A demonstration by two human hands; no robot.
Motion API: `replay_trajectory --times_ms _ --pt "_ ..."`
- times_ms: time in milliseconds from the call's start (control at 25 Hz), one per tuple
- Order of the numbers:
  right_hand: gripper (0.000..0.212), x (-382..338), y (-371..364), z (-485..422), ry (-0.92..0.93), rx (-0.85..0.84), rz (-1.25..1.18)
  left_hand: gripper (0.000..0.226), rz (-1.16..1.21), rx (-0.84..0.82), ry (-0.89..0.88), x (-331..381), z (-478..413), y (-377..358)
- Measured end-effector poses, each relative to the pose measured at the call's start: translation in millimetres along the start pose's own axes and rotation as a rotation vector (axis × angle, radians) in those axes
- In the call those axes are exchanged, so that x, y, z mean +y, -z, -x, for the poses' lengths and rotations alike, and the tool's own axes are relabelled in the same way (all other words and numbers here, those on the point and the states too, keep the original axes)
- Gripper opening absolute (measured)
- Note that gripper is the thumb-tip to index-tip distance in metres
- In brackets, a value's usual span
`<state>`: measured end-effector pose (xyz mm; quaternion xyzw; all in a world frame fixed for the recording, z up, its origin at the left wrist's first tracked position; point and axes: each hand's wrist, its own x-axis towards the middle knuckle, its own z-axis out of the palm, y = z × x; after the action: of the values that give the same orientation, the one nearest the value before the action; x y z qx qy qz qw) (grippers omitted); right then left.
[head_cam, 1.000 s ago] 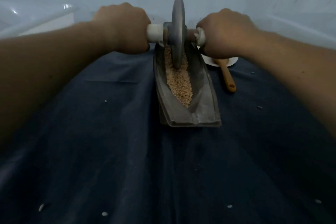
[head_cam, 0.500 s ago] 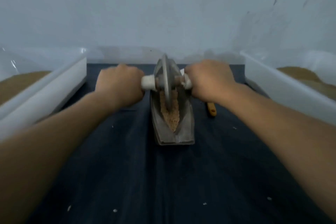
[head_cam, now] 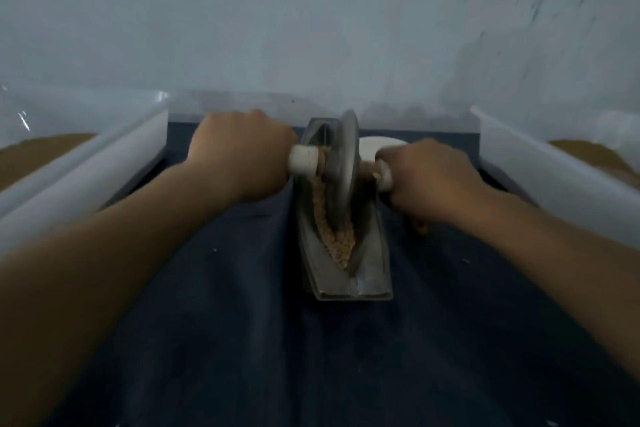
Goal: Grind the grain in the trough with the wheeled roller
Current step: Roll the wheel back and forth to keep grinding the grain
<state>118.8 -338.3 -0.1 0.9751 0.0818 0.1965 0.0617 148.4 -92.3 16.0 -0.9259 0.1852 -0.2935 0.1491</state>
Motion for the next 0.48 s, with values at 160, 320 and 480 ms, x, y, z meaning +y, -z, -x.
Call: replay_trajectory --times_ms 160,320,480 --pt "0.013 7.7 -30.0 -48.8 0.029 0.259 0.040 0.013 0.004 0.033 0.093 -3.7 -36.6 -32.0" --pt "0.020 15.3 -44.0 -71.4 -0.016 0.336 0.092 0.004 -0.005 0.115 0.106 -9.0 -53.9 -46.3" --pt "0.023 5.4 -34.5 -48.2 -0.016 0.289 0.080 0.010 0.052 0.105 0.106 -3.3 -36.8 -39.7"
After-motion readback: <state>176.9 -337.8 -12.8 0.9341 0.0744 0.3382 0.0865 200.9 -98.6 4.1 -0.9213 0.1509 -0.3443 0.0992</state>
